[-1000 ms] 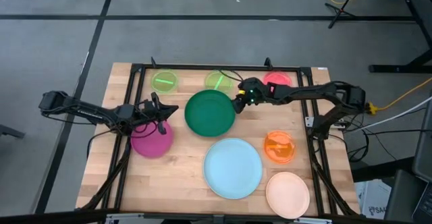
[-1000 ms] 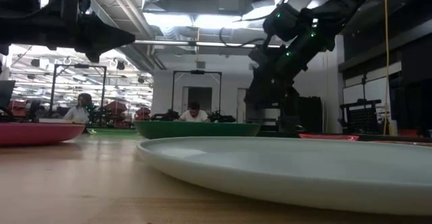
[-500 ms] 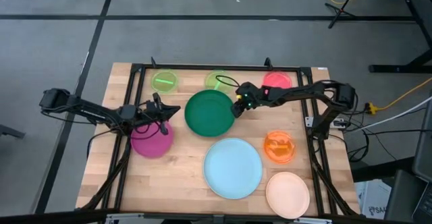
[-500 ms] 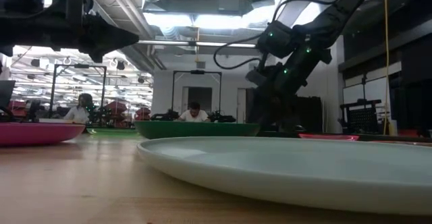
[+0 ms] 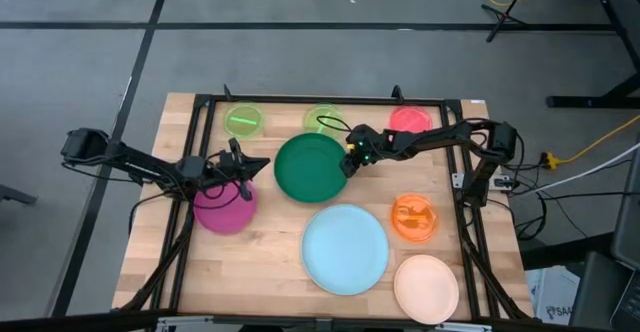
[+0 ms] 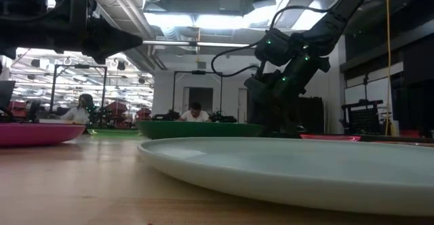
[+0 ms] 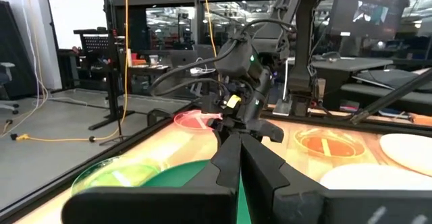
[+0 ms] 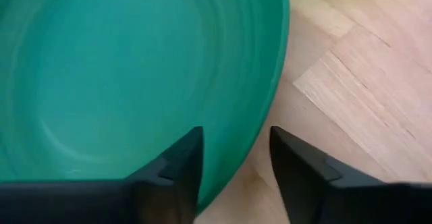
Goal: Stack plastic plates
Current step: Stack the green plate on top of the blue plate
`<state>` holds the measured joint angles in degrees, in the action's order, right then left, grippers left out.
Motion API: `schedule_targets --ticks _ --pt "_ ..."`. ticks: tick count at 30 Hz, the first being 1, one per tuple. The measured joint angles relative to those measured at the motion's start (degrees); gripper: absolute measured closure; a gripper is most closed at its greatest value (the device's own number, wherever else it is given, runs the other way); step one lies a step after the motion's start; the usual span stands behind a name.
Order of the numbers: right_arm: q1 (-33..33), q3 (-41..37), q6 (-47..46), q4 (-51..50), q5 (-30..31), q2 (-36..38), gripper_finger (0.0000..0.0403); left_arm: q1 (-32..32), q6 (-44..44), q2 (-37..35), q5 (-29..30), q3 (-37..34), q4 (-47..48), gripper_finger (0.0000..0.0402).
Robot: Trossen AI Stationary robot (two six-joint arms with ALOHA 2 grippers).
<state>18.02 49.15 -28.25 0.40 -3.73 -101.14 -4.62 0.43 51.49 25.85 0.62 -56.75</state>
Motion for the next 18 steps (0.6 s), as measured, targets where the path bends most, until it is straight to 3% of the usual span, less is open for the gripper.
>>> schedule_targets --ticks 8,18 --pt "0.0 0.0 3.2 -0.4 1.7 0.0 0.0387 0.0 1.2 1.6 0.2 0.0 0.0 0.0395" --pt "0.2 0.0 3.5 3.4 6.3 0.0 0.0396 0.0 1.7 2.2 0.2 0.0 0.1 0.0395"
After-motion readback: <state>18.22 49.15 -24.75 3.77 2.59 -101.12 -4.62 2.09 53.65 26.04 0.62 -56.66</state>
